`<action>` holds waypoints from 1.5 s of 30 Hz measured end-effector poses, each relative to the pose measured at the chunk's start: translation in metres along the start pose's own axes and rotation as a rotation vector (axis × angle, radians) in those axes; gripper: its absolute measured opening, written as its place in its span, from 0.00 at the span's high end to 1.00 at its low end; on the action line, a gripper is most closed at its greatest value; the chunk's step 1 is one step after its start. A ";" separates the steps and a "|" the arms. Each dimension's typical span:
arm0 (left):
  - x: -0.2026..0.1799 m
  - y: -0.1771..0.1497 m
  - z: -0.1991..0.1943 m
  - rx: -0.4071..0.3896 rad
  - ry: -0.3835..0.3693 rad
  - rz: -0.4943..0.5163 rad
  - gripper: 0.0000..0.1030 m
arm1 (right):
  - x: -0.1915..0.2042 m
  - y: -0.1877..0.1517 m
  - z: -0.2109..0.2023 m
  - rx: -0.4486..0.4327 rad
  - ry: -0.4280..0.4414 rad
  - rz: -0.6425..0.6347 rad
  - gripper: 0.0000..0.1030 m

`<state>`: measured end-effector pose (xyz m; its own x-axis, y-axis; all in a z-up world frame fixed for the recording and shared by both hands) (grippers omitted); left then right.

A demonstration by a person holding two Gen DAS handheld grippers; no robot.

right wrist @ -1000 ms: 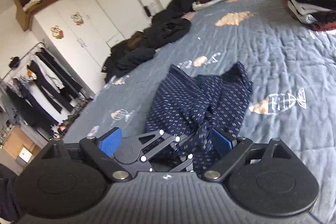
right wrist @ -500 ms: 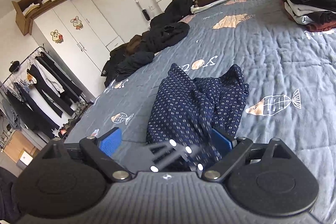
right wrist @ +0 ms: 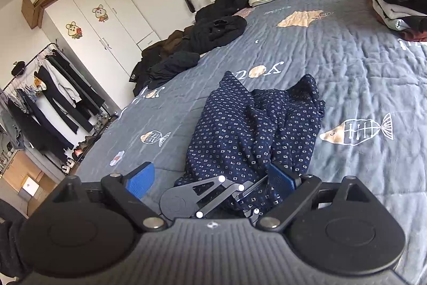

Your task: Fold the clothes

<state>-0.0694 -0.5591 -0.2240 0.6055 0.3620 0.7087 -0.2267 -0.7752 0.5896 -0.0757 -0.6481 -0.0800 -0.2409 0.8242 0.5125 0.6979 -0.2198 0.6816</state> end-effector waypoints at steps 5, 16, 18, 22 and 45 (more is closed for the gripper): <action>0.003 0.003 -0.002 0.027 -0.006 -0.026 0.86 | -0.003 -0.002 0.002 0.006 -0.006 0.007 0.11; 0.012 0.004 -0.012 0.069 0.035 -0.015 0.50 | -0.005 -0.002 0.000 -0.007 -0.001 0.026 0.11; 0.011 0.000 -0.007 0.088 0.010 -0.030 0.71 | -0.005 -0.002 -0.001 -0.010 0.002 0.032 0.11; 0.010 -0.005 -0.002 0.097 -0.029 -0.060 0.86 | -0.006 0.000 -0.001 -0.018 0.011 0.050 0.11; 0.016 -0.014 -0.005 0.068 -0.104 -0.160 0.86 | -0.086 0.084 0.127 0.190 0.084 0.158 0.11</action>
<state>-0.0602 -0.5400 -0.2191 0.7060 0.4304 0.5624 -0.0715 -0.7468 0.6612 0.0897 -0.6712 -0.1335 -0.1685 0.7395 0.6517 0.8434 -0.2340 0.4837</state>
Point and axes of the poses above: each gripper's, at about its wrist camera, not at the fingertips, and z roughly the way its jaws point, x to its left, y to its top, the point moved 7 cm from there along z, roughly the way its jaws point
